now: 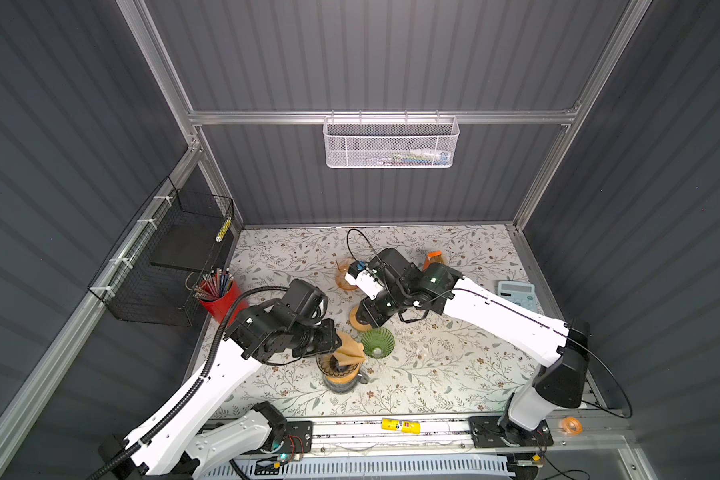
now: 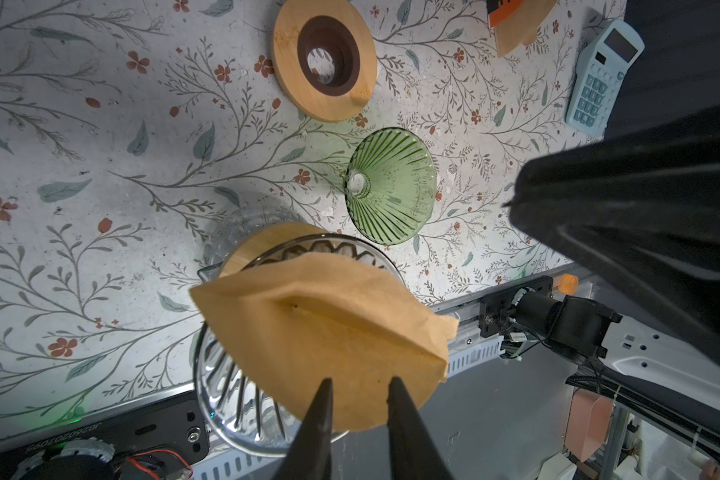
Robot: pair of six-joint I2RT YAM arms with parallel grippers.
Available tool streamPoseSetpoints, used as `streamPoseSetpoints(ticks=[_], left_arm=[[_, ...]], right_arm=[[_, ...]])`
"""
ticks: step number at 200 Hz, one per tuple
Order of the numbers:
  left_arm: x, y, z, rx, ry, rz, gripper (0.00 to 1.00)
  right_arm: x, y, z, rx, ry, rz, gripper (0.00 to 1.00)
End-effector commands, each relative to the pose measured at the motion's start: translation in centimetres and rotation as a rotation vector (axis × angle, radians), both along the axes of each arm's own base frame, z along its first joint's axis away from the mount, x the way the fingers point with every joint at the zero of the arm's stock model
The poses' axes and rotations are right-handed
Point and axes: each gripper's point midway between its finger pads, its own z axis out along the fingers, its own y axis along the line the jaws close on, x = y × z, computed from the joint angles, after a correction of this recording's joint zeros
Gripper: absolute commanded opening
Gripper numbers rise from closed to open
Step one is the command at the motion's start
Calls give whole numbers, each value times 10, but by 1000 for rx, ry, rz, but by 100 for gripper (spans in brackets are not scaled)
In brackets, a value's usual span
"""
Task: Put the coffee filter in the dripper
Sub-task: 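Bring both grippers to the filter rim and pinch its edges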
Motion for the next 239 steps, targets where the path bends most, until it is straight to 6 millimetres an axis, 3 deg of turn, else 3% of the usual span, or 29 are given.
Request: streamPoseSetpoints(ticks=[1,76,239], left_arm=[[-12,6,-9,19,50,0,25],[-14,11,-12,32,51,16,24],[-23,20,-29,60,88,33,22]], right_arm=[[-12,6,1,-9,12,50,13],[-40,13,-2,-62,-18,133,19],[-45,22,-30,-130,-6,141,11]])
